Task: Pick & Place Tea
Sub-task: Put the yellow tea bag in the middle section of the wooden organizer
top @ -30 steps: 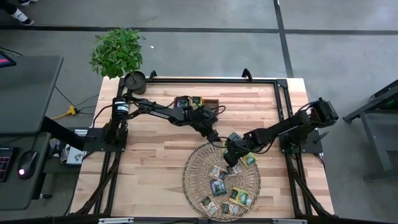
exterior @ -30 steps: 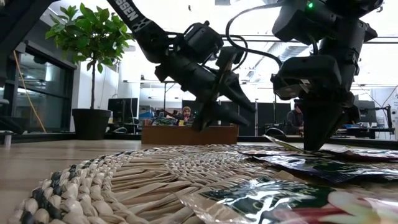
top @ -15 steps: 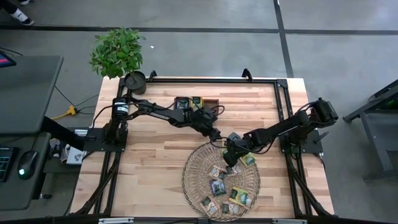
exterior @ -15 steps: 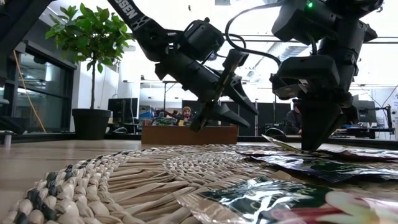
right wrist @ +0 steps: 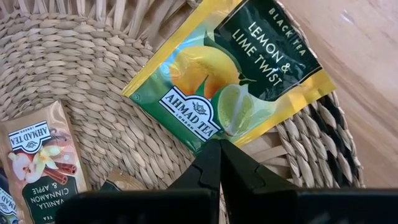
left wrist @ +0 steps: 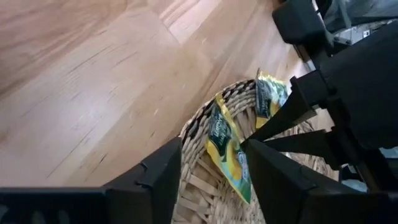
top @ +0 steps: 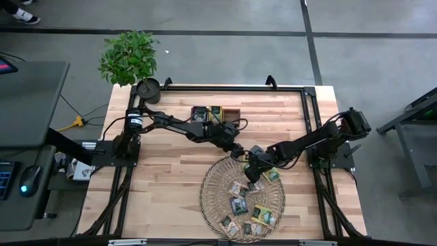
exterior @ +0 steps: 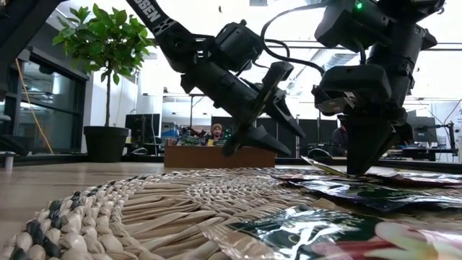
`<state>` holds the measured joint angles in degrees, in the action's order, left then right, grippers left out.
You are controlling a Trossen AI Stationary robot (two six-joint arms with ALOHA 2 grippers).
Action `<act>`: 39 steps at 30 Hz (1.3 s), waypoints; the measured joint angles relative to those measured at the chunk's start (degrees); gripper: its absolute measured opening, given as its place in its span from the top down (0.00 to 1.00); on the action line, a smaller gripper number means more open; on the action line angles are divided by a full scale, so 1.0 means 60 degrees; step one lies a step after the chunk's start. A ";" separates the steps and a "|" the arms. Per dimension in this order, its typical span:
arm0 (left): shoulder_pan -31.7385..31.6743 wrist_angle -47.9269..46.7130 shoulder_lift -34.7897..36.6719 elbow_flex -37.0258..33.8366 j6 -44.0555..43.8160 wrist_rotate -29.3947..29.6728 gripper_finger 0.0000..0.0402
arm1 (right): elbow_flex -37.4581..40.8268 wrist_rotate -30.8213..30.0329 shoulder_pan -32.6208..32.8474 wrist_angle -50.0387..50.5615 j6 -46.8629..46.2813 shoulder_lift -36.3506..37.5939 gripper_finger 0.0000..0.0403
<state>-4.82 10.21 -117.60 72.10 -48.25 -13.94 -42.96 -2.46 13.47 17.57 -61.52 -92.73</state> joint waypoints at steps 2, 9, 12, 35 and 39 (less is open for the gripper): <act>0.0000 -0.0014 0.0000 0.0000 0.0014 -0.0019 0.51 | 0.0000 -0.0015 0.0000 -0.0052 0.0004 -0.0004 1.00; 0.0138 -0.0006 0.0000 0.0000 0.0000 -0.0024 0.45 | 0.0004 0.0007 0.0000 -0.0407 0.0152 -0.0011 1.00; 0.0144 -0.0017 0.0000 0.0000 0.0002 0.0077 0.45 | 0.0004 0.0014 0.0000 -0.0423 0.0215 -0.0011 1.00; 0.0244 -0.0731 0.0000 0.0000 0.0098 0.0263 0.45 | 0.0004 -0.0197 0.0004 -0.0865 0.0335 -0.0011 1.00; 0.0328 -0.0816 0.0000 0.0000 0.0248 0.0360 0.45 | 0.0001 -0.0281 0.0004 -0.0868 0.0335 -0.0011 1.00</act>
<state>-2.85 5.31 -117.60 72.10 -46.76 -11.78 -42.95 -4.14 13.50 12.36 -59.51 -92.79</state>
